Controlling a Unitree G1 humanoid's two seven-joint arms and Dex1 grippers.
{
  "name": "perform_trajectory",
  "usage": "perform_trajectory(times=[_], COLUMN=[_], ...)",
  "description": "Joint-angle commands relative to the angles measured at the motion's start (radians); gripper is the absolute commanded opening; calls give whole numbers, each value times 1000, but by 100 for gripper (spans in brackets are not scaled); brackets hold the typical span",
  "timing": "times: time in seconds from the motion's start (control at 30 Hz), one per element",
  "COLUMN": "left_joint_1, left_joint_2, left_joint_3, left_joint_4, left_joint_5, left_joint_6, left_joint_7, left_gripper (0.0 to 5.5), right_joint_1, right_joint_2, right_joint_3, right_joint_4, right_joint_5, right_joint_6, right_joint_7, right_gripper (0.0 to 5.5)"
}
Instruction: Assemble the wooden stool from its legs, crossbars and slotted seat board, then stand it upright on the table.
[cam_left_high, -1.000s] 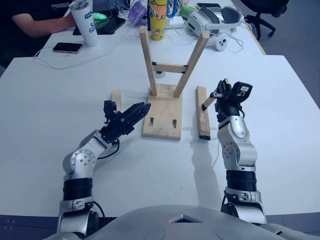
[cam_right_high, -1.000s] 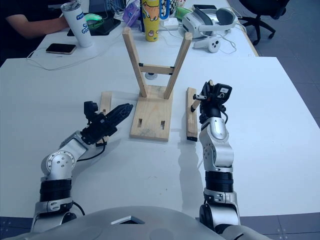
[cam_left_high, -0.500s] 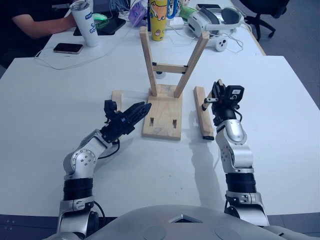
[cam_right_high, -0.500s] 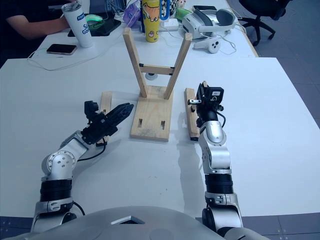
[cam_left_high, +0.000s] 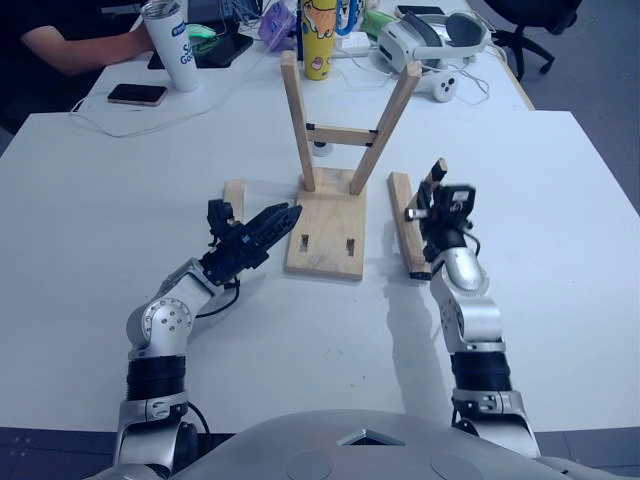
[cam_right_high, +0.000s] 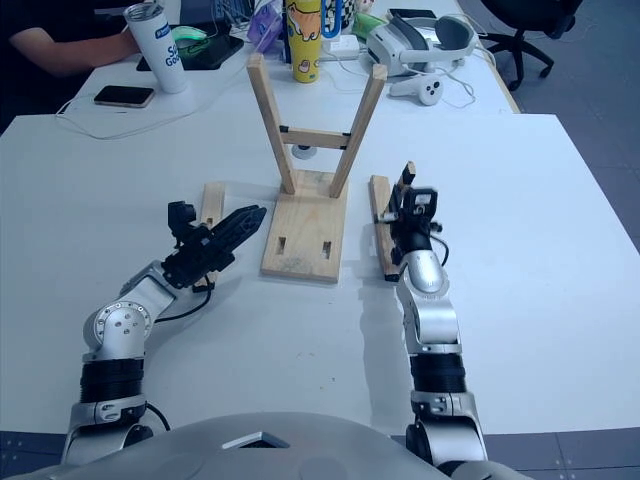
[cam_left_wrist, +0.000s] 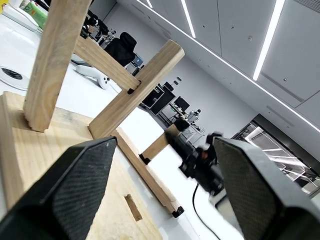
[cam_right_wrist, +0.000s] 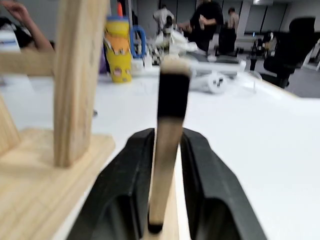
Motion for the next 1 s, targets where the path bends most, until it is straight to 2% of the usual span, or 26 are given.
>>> perform_trajectory(times=[0.03, 0.07, 0.3, 0.47, 0.57, 0.83, 1.0], left_joint_1=[-4, -4, 16, 56, 63, 51, 18], left_joint_2=[2, 2, -5, -4, -13, -21, -22], left_joint_3=[6, 7, -4, -27, -30, -22, -12], left_joint_4=[8, 8, 6, -4, -7, -2, 15], left_joint_5=[6, 6, 11, 10, 11, 10, 6], left_joint_6=[-1, -1, -9, 0, -9, -25, -24], left_joint_7=[5, 6, -9, -35, -32, -24, -14], left_gripper=[357, 357, 357, 357, 357, 357, 357], right_joint_1=[-34, -35, -96, -243, -340, -545, -499], right_joint_2=[3, 3, -11, 1, -19, -63, -14], right_joint_3=[-4, -5, -34, -72, -98, -141, -137], right_joint_4=[-67, -74, -179, -308, -306, -111, 41], right_joint_5=[-5, -7, 35, 82, 102, 91, 106], right_joint_6=[21, 24, 87, 197, 229, 157, 154], right_joint_7=[1, 0, 21, -14, -8, 14, 18], right_gripper=[157, 171, 171, 171, 132, 7, 1])
